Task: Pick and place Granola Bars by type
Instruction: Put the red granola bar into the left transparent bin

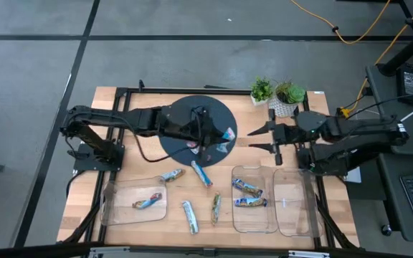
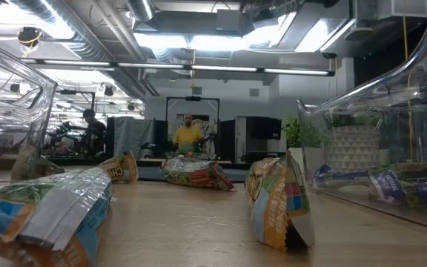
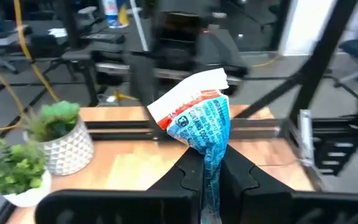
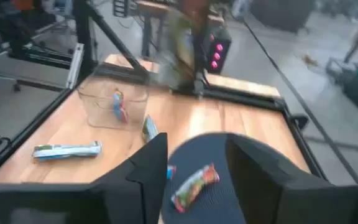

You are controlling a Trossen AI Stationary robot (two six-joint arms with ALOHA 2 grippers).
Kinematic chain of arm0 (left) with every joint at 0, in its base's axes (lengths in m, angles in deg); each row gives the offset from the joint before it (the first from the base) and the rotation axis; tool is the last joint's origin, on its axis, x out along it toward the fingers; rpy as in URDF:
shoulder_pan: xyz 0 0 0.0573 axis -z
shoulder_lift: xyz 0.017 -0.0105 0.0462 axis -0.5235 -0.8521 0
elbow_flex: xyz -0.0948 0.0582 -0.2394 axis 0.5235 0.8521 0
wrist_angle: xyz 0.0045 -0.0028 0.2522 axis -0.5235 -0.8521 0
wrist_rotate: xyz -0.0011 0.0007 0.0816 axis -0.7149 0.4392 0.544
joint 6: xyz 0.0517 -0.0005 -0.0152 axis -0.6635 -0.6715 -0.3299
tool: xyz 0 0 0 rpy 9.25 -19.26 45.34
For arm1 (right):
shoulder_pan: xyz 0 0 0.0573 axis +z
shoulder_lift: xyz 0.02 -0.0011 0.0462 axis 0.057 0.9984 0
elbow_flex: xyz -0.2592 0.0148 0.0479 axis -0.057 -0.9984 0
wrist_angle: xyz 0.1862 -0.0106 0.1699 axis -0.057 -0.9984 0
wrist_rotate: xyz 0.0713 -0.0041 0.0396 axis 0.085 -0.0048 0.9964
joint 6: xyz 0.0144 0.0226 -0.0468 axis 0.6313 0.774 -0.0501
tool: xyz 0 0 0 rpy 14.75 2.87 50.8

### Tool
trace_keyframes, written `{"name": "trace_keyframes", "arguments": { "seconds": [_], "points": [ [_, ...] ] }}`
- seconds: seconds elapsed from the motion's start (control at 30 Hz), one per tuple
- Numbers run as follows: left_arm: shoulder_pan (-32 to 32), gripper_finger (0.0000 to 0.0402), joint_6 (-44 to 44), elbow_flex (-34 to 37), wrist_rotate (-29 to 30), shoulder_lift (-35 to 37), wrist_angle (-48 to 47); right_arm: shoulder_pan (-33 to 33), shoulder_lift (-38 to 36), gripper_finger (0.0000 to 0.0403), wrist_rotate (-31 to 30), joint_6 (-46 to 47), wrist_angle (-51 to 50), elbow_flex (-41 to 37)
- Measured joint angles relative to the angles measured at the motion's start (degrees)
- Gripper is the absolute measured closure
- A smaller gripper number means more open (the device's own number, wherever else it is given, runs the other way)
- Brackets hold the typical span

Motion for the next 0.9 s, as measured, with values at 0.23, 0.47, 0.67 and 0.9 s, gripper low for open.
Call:
{"name": "trace_keyframes", "arguments": {
  "seconds": [0.23,0.47,0.67,0.9],
  "points": [
    [8.5,0.0391,3.7,0.0,-0.1,4.6,-15.8,0.0,-5.0,0.0220,-3.0,4.3,-4.6,0.5],
    [16.5,0.0387,14.7,0.0,2.0,6.4,-29.5,0.0,-5.8,0.0219,-3.0,2.5,-5.4,0.5],
    [22.3,0.0386,28.6,0.0,3.0,6.6,-42.6,0.0,-5.1,0.0219,-3.1,0.3,-5.1,0.5],
    [29.0,0.0392,42.3,0.0,7.4,6.6,-53.6,0.0,-3.8,0.0219,-3.1,0.1,-5.0,0.5]
  ]
}}
